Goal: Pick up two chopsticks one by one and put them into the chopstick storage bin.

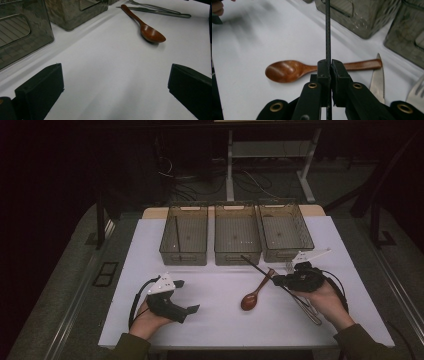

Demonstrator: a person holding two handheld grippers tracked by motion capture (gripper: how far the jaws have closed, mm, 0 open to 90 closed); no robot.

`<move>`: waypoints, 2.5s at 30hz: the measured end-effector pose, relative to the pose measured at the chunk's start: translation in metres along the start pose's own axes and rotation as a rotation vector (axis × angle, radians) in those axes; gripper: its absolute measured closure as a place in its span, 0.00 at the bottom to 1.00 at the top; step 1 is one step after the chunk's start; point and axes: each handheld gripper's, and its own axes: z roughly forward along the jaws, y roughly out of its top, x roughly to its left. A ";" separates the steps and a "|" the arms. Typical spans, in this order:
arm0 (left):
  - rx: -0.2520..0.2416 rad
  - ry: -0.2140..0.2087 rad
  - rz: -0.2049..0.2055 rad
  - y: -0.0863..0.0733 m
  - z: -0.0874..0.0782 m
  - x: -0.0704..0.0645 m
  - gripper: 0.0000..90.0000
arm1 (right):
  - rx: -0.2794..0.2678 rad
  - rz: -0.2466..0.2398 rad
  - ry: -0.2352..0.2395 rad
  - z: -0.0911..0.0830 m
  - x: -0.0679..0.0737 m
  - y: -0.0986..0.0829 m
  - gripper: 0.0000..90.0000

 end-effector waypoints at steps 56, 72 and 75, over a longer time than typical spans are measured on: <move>-0.018 -0.003 0.004 0.000 -0.001 -0.001 0.00 | -0.003 -0.096 0.013 0.090 0.024 0.167 0.94; -0.026 -0.008 0.007 0.001 -0.001 -0.002 0.00 | 0.015 -0.062 -0.040 0.141 0.029 0.213 0.94; -0.024 -0.012 0.007 0.001 -0.001 -0.002 0.00 | 0.018 -0.057 -0.057 0.152 0.029 0.220 0.94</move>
